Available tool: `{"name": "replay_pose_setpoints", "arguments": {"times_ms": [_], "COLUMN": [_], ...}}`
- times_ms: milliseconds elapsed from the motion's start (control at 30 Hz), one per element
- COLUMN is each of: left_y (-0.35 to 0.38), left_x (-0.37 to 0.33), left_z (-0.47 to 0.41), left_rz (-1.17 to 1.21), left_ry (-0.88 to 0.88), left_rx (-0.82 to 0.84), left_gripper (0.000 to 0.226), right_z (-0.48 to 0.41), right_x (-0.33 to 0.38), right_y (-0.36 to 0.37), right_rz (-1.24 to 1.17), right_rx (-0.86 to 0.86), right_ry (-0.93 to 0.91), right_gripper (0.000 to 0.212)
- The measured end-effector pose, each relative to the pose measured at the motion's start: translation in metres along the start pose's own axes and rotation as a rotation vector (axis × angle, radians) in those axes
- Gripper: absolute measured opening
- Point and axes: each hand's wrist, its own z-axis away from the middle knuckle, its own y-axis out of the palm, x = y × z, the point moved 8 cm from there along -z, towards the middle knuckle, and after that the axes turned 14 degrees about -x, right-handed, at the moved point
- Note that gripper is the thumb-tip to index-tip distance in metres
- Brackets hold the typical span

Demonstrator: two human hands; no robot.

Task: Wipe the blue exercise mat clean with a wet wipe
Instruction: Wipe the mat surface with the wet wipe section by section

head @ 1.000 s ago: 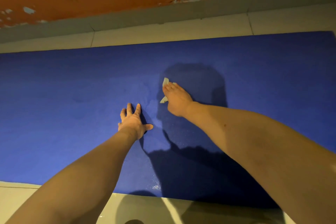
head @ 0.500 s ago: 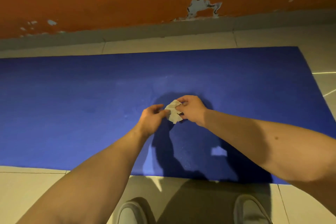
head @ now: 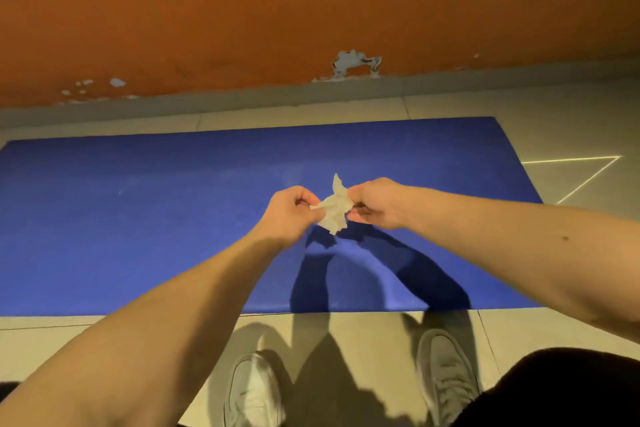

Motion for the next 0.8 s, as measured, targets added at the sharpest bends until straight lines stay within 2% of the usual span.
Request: {"name": "replay_pose_setpoints", "arguments": {"times_ms": [67, 167, 200, 333, 433, 533, 633, 733, 800], "left_y": [-0.012, -0.028, -0.032, -0.051, -0.063, -0.067, -0.065, -0.059, -0.055], "left_x": [-0.032, -0.074, -0.083, -0.102, -0.103, -0.093, -0.079, -0.07, -0.064], "left_z": [0.011, 0.025, 0.028, 0.035, 0.039, 0.032, 0.027, 0.029, 0.029], "left_rz": [0.008, -0.03, -0.082, -0.204, -0.238, -0.266, -0.24, -0.248, -0.252], "left_ry": [0.149, 0.383, 0.449, 0.575, 0.584, 0.469, 0.356, 0.322, 0.292], "left_rx": [0.003, 0.019, 0.017, -0.002, -0.012, -0.029, -0.02, 0.0, 0.001], "left_gripper": [0.021, 0.046, 0.046, 0.013, 0.003, 0.006, 0.007, 0.008, 0.01], "right_z": [0.024, 0.064, 0.073, 0.098, 0.112, 0.119, 0.116, 0.115, 0.11], "right_x": [0.018, 0.047, 0.054, 0.076, 0.098, 0.104, 0.071, 0.034, 0.022], "right_y": [-0.003, -0.003, -0.004, -0.004, -0.009, 0.005, 0.024, 0.039, 0.042], "right_rz": [-0.017, 0.033, 0.048, 0.153, 0.158, 0.118, 0.128, 0.131, 0.12], "right_rx": [0.019, 0.038, 0.039, 0.028, -0.099, -0.063, 0.022, 0.133, 0.164], "right_ry": [0.004, -0.02, -0.02, -0.061, -0.22, -0.37, -0.359, -0.282, -0.237], "right_gripper": [0.018, 0.005, 0.005, 0.022, 0.021, 0.035, 0.039, 0.022, 0.02]}}
